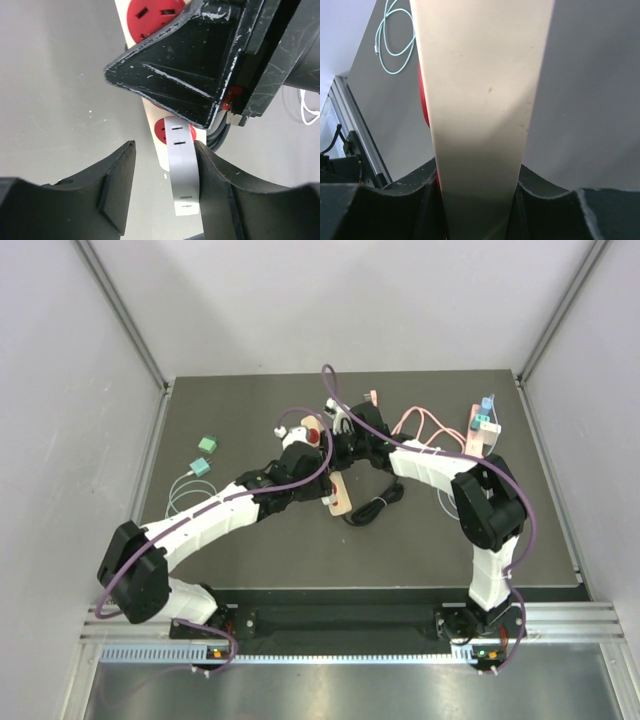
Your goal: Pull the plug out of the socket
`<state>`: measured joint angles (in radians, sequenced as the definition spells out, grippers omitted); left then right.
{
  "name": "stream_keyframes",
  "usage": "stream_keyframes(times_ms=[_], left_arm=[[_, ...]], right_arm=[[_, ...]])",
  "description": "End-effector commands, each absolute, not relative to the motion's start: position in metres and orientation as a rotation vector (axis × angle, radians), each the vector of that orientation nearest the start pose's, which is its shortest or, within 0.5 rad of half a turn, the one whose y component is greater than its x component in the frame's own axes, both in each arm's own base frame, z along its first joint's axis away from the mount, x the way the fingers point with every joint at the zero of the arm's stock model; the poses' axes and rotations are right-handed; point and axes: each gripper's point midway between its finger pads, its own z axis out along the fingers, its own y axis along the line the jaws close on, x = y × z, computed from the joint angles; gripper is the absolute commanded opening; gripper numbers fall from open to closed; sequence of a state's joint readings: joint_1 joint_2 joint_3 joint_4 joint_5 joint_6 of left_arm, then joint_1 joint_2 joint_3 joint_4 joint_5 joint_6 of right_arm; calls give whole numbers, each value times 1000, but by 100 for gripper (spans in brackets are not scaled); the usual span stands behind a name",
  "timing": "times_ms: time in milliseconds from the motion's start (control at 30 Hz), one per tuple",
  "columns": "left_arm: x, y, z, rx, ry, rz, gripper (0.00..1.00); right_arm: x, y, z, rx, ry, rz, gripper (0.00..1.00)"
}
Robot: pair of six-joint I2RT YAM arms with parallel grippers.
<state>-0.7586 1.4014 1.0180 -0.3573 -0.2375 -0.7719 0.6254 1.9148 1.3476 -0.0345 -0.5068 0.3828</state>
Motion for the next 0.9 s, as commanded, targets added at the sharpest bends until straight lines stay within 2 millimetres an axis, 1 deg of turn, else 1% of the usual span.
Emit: stream_keyframes(times_ms=[0,100,167,200,233,267,333,367,433,467,500,533,567,600,633,667,700,733,800,867], left_arm=[[295,-267,151,-137,2310,-575,54],[294,-272,146,-136,2325,-603,49],[294,-277,142,-131,2335,-621,34],[294,-278,142,-133,2338,-623,26],[294,-278,140,-130,2345,-618,14],[293,-277,137,-133,2361,-606,0],[295,-276,140,-140,2359,-597,0],[292,-274,140,-140,2368,-584,0],[292,-271,146,-178,2359,-584,0],[291,-269,156,-201,2339,-615,0],[290,-269,156,-223,2329,-653,0],[286,-271,169,-268,2314,-771,0],[284,-270,173,-301,2302,-832,0],[288,-262,168,-355,2277,-889,0],[279,-265,172,-397,2287,-995,0],[276,-262,182,-414,2248,-1048,0],[272,-257,173,-435,2253,-1055,0],[272,-253,181,-442,2222,-1078,0],[270,-248,182,-435,2221,-1064,0],[267,-239,175,-393,2259,-979,0]], right_arm=[[354,384,186,-629,2036,1184,0],[354,384,187,-627,2035,1190,0],[354,384,188,-626,2032,1192,0],[353,384,187,-626,2034,1191,0],[354,384,188,-625,2032,1188,0],[354,383,187,-630,2031,1180,0],[359,380,186,-620,2035,1145,0],[360,378,181,-622,2048,1114,0],[372,369,177,-581,2063,1014,0],[377,366,176,-592,2050,966,0],[381,361,173,-586,2059,929,0],[385,355,167,-578,2074,885,0],[390,351,164,-564,2078,866,0],[393,348,162,-556,2083,856,0],[395,346,162,-552,2081,848,0],[399,343,159,-543,2084,837,0],[400,342,159,-539,2086,833,0],[402,341,158,-540,2086,822,0],[403,340,156,-534,2088,812,0],[405,338,154,-528,2094,799,0]])
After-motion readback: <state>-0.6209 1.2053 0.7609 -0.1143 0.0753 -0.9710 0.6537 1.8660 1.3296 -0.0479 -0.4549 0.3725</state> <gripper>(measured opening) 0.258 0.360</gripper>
